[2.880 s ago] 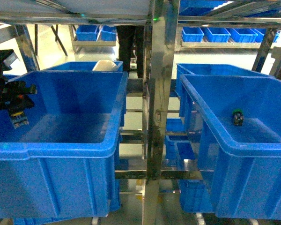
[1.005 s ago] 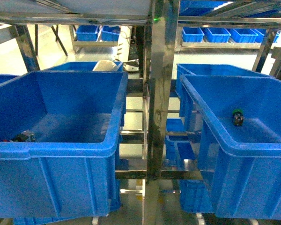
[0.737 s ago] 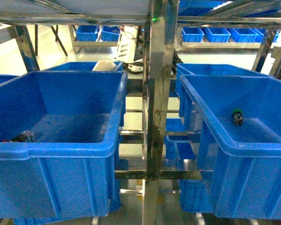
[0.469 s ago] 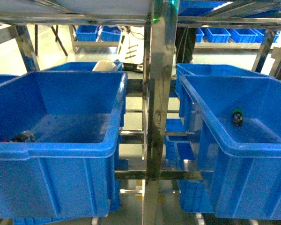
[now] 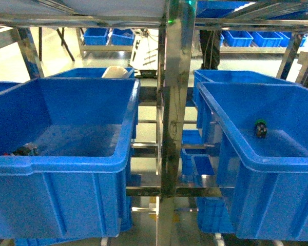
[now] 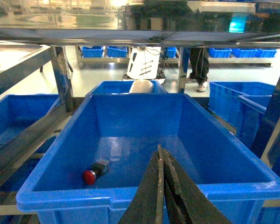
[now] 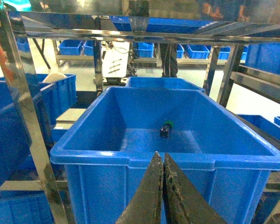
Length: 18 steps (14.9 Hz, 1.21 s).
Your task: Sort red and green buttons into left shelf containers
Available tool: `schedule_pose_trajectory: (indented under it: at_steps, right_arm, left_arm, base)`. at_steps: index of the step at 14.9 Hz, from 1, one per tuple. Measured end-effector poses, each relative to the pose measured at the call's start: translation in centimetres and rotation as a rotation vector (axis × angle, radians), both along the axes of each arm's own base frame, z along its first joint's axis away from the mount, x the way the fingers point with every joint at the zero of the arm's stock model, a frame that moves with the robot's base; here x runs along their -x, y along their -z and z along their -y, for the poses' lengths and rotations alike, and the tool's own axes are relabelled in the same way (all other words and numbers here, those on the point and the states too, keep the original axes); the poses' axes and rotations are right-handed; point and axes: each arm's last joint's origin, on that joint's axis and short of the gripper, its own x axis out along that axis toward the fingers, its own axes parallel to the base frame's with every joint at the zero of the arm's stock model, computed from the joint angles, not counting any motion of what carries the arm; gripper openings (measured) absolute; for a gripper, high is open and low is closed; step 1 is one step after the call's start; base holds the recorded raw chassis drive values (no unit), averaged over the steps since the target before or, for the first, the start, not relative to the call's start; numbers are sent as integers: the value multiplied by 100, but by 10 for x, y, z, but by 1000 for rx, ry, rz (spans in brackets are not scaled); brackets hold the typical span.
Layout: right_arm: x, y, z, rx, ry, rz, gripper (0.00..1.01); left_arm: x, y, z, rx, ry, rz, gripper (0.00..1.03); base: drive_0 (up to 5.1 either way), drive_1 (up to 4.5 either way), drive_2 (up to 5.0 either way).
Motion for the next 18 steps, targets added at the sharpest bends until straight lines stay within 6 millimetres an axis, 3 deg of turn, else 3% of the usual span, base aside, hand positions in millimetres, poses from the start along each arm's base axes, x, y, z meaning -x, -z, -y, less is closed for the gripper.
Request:
schedule_pose_trajectory:
  at_steps: [8,9,16,18]
  right_arm:
    - [0,0,0,0,0,0,2]
    - [0,0,0,0,0,0,2]
    - [0,0,0,0,0,-1,2]
    - [0,0,0,0,0,-1,23]
  left_arm:
    - [9,15,0,0,0,-7,2]
    - [16,26,0,-1,1,-36,2]
    - [19,23,0,-2,-2,2,2]
    - [19,24,0,-2,-2,1,25]
  base:
    - [0,0,0]
    - [0,0,0]
    - [0,0,0]
    - [0,0,0]
